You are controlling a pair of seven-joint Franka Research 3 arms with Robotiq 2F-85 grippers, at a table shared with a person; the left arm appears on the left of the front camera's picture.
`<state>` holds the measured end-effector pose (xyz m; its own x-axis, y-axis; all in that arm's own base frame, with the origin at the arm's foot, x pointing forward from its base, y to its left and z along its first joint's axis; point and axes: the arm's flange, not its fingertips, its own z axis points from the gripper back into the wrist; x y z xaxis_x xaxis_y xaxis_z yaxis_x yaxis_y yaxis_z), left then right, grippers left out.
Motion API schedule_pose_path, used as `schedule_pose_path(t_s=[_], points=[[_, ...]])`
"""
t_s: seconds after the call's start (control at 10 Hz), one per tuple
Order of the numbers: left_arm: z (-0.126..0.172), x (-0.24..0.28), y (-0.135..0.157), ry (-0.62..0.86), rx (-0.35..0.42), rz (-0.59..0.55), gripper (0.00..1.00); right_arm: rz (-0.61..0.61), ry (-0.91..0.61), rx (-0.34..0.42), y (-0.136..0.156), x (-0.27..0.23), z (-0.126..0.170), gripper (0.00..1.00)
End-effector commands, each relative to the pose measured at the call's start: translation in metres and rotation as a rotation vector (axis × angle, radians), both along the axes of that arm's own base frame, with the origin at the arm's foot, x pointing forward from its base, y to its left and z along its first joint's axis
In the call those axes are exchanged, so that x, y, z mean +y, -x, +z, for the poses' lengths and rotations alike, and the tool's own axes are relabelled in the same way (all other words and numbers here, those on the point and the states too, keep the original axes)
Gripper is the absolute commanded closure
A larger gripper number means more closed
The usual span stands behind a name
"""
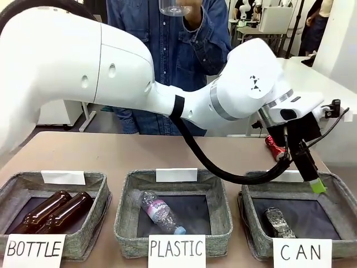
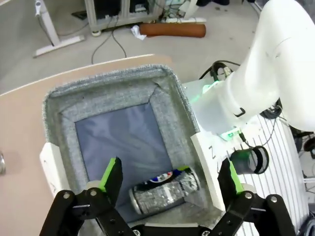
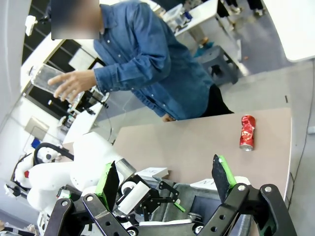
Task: Sort the can waste into the basket.
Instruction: Pick up the can waste from the table and place it in the right Fabric basket.
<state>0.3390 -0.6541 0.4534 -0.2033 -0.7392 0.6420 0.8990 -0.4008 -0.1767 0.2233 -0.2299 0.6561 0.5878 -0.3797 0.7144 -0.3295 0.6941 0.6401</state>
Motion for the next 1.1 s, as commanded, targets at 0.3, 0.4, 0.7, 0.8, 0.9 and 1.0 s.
schedule_pose_path(t_s=[0.3, 0.4, 0.7, 0.8, 0.9, 1.0], points=[[-0.014, 0.145, 0.009, -0.015, 0.414, 0.104, 0.0, -0.011, -0.002, 0.017, 0.001, 0.0, 0.002, 0.0], [-0.014, 0.2, 0.004, 0.064, 0.517, 0.226, 0.0, -0.011, -0.002, 0.017, 0.001, 0.0, 0.002, 0.0], [0.001, 0.372, 0.004, 0.276, 0.681, 0.641, 0.0, -0.011, -0.002, 0.017, 0.001, 0.0, 0.002, 0.0], [0.017, 0.427, 0.006, 0.453, 0.678, 0.739, 0.0, -0.011, -0.002, 0.017, 0.001, 0.0, 0.002, 0.0], [0.03, 0.475, 0.012, 0.568, 0.684, 0.819, 0.0, -0.011, -0.002, 0.017, 0.001, 0.0, 0.002, 0.0], [0.035, 0.523, 0.017, 0.651, 0.743, 0.877, 0.0, 0.0, 0.0, 0.001, 0.0, 0.0, 0.0, 0.0]])
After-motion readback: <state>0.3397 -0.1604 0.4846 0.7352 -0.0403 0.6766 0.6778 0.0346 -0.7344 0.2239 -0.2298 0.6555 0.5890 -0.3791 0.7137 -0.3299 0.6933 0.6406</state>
